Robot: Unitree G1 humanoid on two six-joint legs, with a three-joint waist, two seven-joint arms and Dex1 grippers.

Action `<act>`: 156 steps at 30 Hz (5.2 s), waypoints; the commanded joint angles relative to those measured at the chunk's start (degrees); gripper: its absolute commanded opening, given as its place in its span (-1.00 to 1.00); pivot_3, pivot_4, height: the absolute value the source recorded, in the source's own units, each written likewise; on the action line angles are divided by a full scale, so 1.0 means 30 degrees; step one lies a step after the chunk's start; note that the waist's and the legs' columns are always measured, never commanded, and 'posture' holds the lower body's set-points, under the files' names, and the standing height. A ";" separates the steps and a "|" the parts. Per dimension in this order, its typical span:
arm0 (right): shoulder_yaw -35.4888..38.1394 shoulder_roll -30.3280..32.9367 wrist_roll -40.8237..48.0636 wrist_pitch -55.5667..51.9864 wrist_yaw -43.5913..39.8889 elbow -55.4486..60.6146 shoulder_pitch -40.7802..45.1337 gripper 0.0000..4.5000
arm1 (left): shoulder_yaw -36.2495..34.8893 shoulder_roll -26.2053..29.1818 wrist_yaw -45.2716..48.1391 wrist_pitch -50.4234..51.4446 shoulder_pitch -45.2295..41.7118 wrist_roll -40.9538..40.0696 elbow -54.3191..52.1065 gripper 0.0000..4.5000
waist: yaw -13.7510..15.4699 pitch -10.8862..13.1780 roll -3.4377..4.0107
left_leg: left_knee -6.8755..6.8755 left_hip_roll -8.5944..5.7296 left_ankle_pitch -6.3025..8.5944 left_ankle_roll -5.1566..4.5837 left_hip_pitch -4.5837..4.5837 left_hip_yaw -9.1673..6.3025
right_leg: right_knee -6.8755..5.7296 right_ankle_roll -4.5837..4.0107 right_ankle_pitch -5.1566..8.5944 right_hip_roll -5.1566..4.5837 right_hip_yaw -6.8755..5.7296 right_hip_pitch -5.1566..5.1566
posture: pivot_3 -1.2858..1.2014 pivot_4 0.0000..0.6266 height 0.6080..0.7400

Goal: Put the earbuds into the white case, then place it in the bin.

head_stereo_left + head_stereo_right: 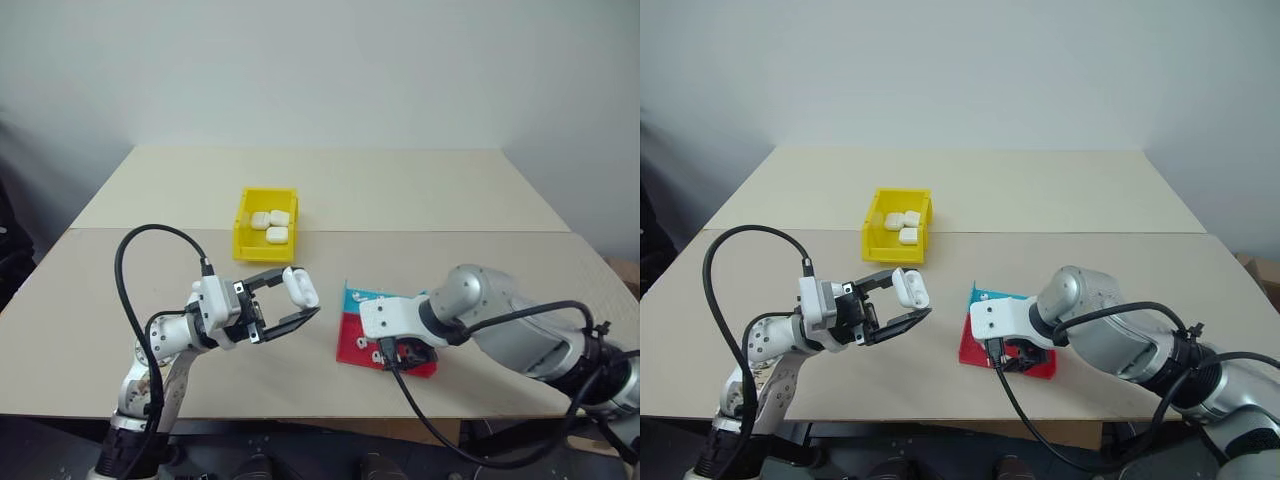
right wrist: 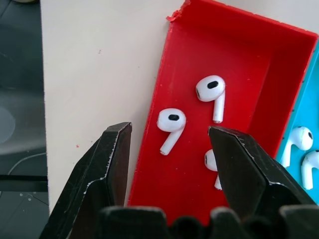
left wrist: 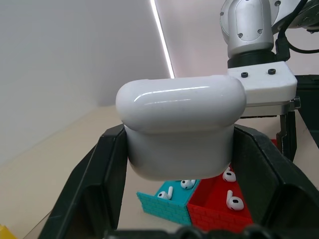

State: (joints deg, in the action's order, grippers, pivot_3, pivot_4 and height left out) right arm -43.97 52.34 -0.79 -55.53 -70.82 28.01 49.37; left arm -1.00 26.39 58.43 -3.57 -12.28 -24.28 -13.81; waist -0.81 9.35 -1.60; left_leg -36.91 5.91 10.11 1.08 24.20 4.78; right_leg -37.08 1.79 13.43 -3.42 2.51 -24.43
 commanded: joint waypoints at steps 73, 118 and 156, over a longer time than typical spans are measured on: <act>-0.0092 -0.1040 -0.1271 -0.0490 -0.0049 -0.0401 0.0375 -0.57 | 0.0069 0.1321 -0.1484 0.1268 -0.0732 0.0122 -0.1111 0.25 | -0.0001 0.0001 0.0000 | 0.0015 0.0005 0.0002 0.0004 0.0025 0.0016 | 0.0004 -0.0101 0.0060 -0.0002 0.0001 -0.0047 | 0.03 -0.52 1.00; 1.8543 -0.8509 1.6979 0.9802 0.1646 -0.2463 -0.2167 -0.57 | 0.0137 -0.0393 0.0661 0.8446 -0.5044 -0.8898 -0.4733 0.25 | -0.0007 0.0009 -0.0005 | 0.0024 0.0000 0.0000 -0.0003 0.0003 -0.0033 | 0.0054 0.0055 -0.0002 0.0019 -0.0011 0.0047 | 0.03 -0.52 1.00; 1.5451 -0.8084 1.5800 1.1073 0.0564 -0.2371 -0.3500 -0.34 | 0.0316 -0.0917 0.0589 0.8165 -0.5353 -0.8367 -0.4341 0.25 | -0.0003 0.0010 -0.0004 | 0.0028 0.0001 0.0001 -0.0002 0.0006 -0.0034 | 0.0061 0.0067 0.0013 0.0019 -0.0014 0.0039 | 0.03 -0.52 1.00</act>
State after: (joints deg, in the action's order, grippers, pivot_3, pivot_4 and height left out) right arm 3.05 27.53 47.55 -23.12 -68.37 19.99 39.07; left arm 0.12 24.15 60.28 22.41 -27.10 -49.09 -25.46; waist -0.81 9.38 -1.61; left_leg -36.82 5.91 10.11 1.07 24.21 4.68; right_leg -36.89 1.98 13.47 -3.36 2.47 -24.31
